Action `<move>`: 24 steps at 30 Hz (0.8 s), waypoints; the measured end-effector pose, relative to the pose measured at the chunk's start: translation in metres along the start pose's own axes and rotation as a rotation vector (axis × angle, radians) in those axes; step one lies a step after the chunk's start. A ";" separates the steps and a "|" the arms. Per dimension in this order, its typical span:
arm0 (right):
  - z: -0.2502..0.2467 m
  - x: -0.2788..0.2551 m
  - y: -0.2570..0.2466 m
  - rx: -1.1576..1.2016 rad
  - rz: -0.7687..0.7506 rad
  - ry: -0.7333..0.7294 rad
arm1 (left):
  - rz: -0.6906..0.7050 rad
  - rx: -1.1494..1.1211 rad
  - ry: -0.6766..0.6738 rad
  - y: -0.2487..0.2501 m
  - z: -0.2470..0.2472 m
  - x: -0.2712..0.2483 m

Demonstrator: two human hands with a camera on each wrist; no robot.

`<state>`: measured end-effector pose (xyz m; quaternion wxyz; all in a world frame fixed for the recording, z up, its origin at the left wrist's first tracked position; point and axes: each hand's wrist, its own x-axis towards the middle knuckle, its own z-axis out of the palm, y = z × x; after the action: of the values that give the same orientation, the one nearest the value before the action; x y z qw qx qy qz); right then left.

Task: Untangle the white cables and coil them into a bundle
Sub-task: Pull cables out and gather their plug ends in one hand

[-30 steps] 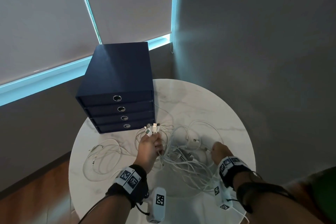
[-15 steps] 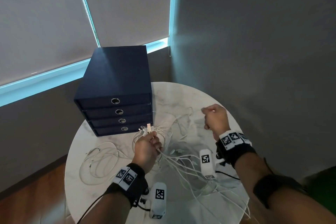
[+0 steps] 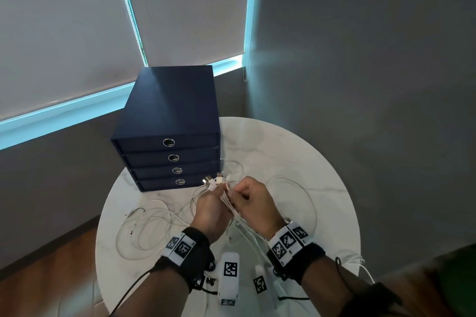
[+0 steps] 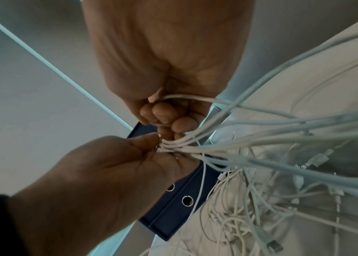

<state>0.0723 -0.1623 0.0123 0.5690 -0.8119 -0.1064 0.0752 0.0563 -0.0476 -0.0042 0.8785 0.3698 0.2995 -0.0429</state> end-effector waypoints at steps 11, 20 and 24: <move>-0.015 -0.003 0.009 0.039 -0.016 -0.092 | 0.080 -0.019 -0.027 0.006 0.006 -0.002; -0.072 0.006 0.054 -0.159 0.056 -0.120 | 0.214 -0.210 -0.050 0.022 -0.006 0.000; -0.093 0.016 0.075 -0.367 0.098 -0.029 | 0.280 -0.183 -0.048 0.025 -0.013 0.003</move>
<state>0.1168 -0.2675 -0.0260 0.4053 -0.9052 -0.0867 0.0938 0.0598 -0.0209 0.0027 0.9128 0.3253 0.2265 0.0983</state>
